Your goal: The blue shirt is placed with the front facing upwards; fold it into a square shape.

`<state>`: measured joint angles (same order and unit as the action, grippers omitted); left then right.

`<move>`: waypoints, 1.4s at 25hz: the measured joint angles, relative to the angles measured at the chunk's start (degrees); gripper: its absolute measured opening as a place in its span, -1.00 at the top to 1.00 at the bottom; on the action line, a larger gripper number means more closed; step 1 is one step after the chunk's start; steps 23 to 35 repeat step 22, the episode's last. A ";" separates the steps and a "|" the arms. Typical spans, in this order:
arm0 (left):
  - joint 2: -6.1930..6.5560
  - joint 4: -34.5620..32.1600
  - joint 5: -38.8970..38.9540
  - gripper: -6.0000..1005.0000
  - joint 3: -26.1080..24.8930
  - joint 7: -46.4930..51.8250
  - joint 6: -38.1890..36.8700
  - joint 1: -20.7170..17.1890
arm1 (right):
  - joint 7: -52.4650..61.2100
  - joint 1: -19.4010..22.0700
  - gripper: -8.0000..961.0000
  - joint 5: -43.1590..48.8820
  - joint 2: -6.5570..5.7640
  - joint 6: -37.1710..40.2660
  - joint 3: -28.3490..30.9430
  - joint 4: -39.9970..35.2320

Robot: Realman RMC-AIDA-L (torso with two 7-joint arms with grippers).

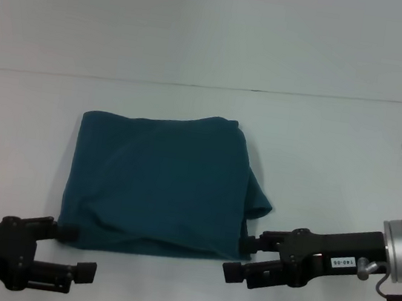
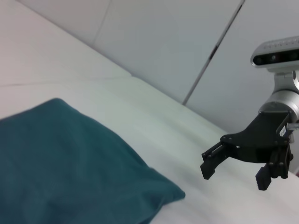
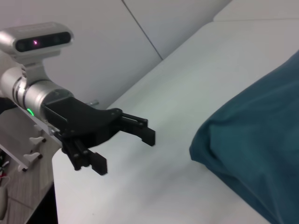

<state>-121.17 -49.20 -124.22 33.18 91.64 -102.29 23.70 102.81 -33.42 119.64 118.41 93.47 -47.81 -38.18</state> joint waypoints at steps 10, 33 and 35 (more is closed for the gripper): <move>-0.16 0.43 -1.19 -0.89 0.53 -0.12 0.55 0.08 | -1.16 -0.04 -0.90 -0.20 0.47 -0.72 0.29 1.76; -0.64 3.58 -0.86 -0.89 2.54 -0.09 -1.64 1.35 | -1.28 0.09 -0.91 -0.30 0.72 -1.46 0.26 2.03; -0.64 3.58 -0.86 -0.89 2.54 -0.09 -1.64 1.35 | -1.28 0.09 -0.91 -0.30 0.72 -1.46 0.26 2.03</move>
